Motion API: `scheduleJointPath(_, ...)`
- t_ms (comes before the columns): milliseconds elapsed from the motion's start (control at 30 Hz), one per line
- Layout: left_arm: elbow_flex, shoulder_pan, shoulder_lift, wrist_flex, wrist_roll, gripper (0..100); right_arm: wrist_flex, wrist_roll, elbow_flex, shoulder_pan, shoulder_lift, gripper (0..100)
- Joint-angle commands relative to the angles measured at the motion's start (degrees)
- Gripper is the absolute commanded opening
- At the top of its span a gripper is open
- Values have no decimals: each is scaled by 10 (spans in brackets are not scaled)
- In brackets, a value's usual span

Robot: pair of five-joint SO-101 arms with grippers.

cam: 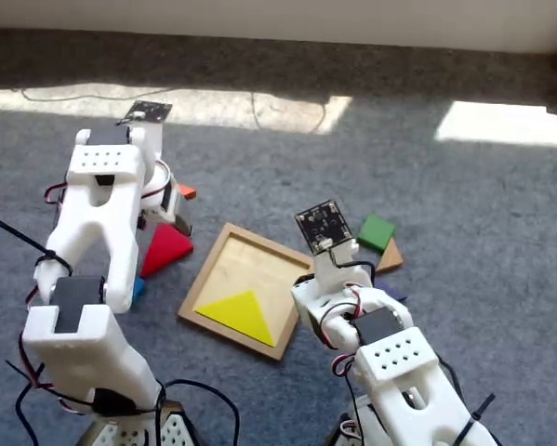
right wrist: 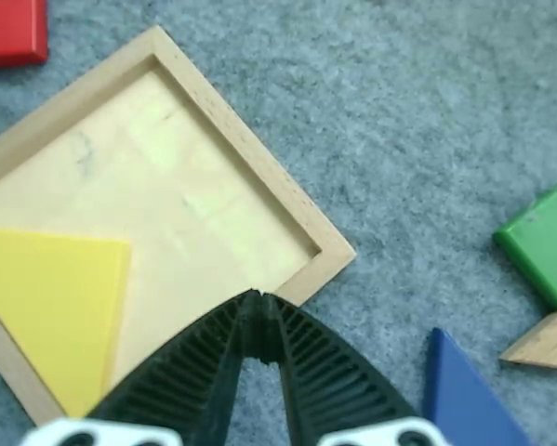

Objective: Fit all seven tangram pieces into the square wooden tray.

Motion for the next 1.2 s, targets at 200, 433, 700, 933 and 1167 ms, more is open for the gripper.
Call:
scheduleJointPath(200,-28,-10,108,-50,-25,274,-14,1,-1,6,-13,4)
scheduleJointPath(433,-104,12,175,24,-26,273,-14,1,-1,6,-13,4)
scheduleJointPath(700,-147,42,213,47,-25,187,-14,1,-1,6,-13,4)
scheduleJointPath(933,-150,64,210,48,-25,34,-13,1,-1,6,-13,4)
scheduleJointPath(1167,-144,67,123,99,-25,5,-13,1,-1,6,-13,4)
